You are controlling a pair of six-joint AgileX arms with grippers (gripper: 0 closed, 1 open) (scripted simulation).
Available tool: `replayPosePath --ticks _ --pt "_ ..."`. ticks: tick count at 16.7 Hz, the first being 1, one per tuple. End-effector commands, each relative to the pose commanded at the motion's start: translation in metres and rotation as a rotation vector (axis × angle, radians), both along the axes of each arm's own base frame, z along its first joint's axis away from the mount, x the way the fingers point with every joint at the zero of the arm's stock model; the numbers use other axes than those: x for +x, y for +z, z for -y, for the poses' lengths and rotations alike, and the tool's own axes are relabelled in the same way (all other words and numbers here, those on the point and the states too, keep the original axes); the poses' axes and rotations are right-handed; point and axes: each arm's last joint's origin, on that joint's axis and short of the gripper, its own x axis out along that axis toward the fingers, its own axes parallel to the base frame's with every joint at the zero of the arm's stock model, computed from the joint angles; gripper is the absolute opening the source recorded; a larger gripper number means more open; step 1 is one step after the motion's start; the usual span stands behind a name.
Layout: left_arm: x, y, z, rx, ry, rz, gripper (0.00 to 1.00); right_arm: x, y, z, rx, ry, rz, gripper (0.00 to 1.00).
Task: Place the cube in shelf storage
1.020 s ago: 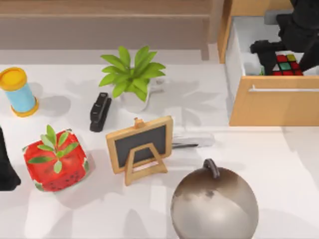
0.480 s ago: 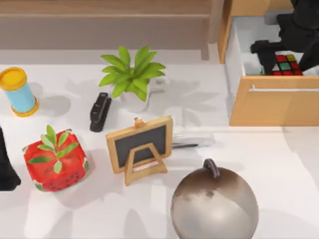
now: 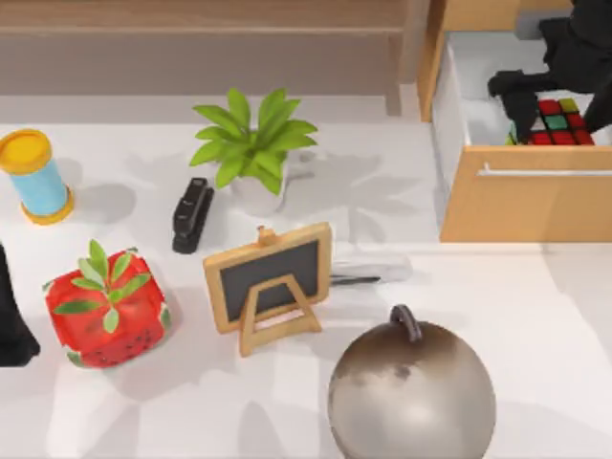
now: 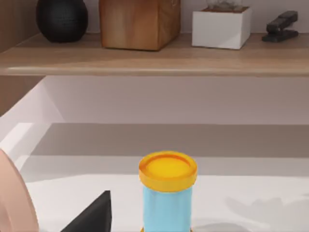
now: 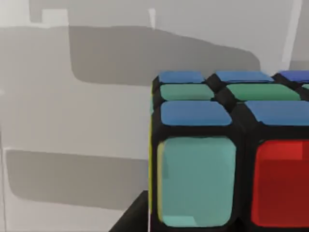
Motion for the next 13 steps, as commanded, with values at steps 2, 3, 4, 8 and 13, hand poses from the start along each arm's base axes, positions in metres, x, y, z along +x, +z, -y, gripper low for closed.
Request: replayPosePath --ticks 2,3,4,8,13 --pt "0.000 0.000 0.000 0.000 0.000 0.000 1.00 -0.009 0.025 0.001 -0.017 -0.012 0.018 0.00" --pt "0.000 0.000 0.000 0.000 0.000 0.000 1.00 -0.013 0.035 0.002 -0.027 -0.022 0.022 0.00" --pt "0.000 0.000 0.000 0.000 0.000 0.000 1.00 -0.016 0.044 0.003 -0.037 -0.032 0.024 0.00" --pt "0.000 0.000 0.000 0.000 0.000 0.000 1.00 -0.019 0.043 0.001 -0.068 -0.038 -0.026 0.00" --pt "0.000 0.000 0.000 0.000 0.000 0.000 1.00 -0.002 0.015 -0.001 -0.031 -0.003 -0.053 0.00"
